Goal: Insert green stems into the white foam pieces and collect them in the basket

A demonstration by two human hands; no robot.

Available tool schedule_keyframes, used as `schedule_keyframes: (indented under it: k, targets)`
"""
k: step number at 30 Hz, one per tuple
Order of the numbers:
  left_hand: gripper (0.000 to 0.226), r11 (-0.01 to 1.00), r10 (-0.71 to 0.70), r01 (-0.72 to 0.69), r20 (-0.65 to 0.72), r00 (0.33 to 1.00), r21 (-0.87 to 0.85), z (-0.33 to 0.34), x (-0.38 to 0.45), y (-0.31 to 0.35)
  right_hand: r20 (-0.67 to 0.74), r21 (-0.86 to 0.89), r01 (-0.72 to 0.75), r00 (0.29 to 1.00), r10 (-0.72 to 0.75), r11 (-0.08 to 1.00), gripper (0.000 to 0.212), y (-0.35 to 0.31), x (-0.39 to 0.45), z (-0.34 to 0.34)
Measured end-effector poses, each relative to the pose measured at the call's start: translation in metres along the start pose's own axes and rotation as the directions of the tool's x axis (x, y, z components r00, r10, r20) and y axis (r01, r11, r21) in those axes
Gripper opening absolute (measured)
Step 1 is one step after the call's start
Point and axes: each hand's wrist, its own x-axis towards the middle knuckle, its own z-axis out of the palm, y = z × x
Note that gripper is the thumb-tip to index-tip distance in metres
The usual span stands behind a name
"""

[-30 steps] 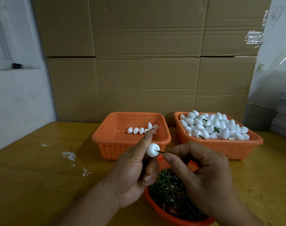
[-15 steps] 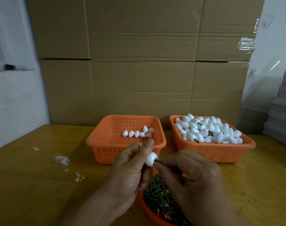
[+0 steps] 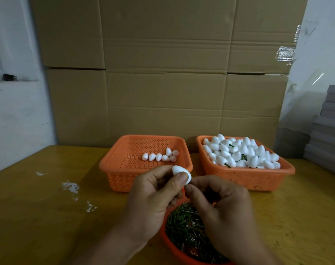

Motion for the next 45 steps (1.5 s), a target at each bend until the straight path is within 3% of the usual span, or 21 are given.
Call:
schedule_keyframes:
  k: [7, 17, 24, 30, 34, 45]
  targets:
    - [0.023, 0.980, 0.130, -0.132, 0.023, 0.991, 0.147, 0.006, -0.003, 0.001, 0.025, 0.152, -0.092, 0.996, 0.089, 0.984, 0.013, 0.002, -0.002, 0.006]
    - [0.030, 0.990, 0.081, -0.083, 0.024, 0.996, 0.112, 0.010, -0.005, -0.006, 0.110, 0.313, -0.169, 0.984, 0.141, 0.934, 0.016, 0.005, 0.000, 0.005]
    - [0.030, 0.998, 0.018, -0.021, 0.053, 0.998, 0.064, 0.007, -0.003, -0.005, 0.029, 0.299, -0.219, 0.975, 0.220, 0.929, 0.016, 0.012, 0.005, 0.000]
    - [0.039, 0.995, 0.012, -0.013, 0.018, 1.000, 0.098, 0.008, -0.007, -0.008, -0.285, 0.015, -0.376, 0.887, 0.364, 0.927, 0.024, 0.054, 0.034, -0.049]
    - [0.037, 0.995, 0.004, -0.004, -0.002, 1.000, 0.095, 0.008, -0.006, -0.008, -0.418, -0.220, -0.519, 0.815, 0.401, 0.826, 0.008, 0.098, 0.049, -0.082]
    - [0.037, 0.995, -0.014, 0.013, 0.003, 1.000, 0.103, 0.006, -0.004, -0.010, -0.408, -0.620, -0.595, 0.801, 0.438, 0.511, 0.024, 0.146, 0.082, -0.088]
